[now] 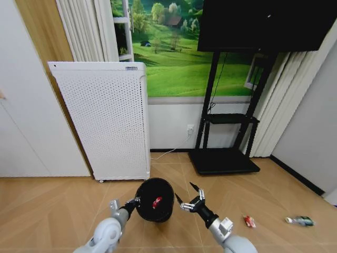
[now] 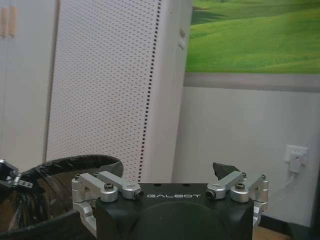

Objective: Pick up the trash bin and place the garbage on the floor into it.

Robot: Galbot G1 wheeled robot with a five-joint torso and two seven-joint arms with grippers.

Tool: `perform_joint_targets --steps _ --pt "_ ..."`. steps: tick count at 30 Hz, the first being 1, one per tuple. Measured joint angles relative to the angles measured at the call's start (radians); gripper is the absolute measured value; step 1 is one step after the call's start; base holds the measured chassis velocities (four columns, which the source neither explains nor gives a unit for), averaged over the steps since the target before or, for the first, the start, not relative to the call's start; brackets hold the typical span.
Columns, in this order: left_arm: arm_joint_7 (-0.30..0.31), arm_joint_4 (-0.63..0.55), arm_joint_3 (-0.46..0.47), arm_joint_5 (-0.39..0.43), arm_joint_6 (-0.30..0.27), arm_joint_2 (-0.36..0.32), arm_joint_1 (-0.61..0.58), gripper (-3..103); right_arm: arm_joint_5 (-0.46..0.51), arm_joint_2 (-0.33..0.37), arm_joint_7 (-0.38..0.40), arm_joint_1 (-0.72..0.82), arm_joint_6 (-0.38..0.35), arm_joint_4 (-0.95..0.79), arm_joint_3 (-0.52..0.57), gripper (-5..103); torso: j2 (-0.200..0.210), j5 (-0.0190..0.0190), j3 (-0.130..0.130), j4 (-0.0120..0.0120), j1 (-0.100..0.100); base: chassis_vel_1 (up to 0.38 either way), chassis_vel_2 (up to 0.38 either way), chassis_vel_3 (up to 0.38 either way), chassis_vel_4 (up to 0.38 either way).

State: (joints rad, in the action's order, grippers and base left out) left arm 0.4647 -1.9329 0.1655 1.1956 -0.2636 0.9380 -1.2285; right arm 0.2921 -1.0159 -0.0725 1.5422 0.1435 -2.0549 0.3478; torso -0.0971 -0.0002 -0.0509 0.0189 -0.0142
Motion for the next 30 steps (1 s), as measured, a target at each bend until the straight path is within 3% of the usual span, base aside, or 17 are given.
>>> perform_joint_targets --steps 9,22,27,30 --pt "0.036 -0.014 0.075 0.033 -0.007 -0.013 -0.017 3 0.000 -0.035 0.043 0.014 -0.013 0.019 0.015 100 0.000 0.0002 0.000 -0.0003 0.000 -0.059 -0.065 0.062 0.061" --pt "0.045 -0.021 0.107 0.038 -0.009 -0.015 -0.045 3 -0.026 -0.093 0.061 -0.009 -0.007 0.134 0.006 100 0.000 0.0000 0.000 -0.0003 0.000 -0.273 -0.259 0.261 0.261" --pt "0.056 -0.037 0.170 0.046 -0.025 -0.013 -0.083 3 0.000 -0.094 0.071 -0.057 -0.080 0.199 0.007 100 0.000 0.0004 0.000 -0.0001 0.000 -0.291 -0.308 0.301 0.265" --pt "0.056 -0.052 0.267 0.049 -0.044 -0.017 -0.140 3 0.045 -0.080 0.131 -0.121 -0.192 0.313 0.000 100 0.000 0.0004 0.000 -0.0002 0.000 -0.138 -0.162 0.173 0.108"
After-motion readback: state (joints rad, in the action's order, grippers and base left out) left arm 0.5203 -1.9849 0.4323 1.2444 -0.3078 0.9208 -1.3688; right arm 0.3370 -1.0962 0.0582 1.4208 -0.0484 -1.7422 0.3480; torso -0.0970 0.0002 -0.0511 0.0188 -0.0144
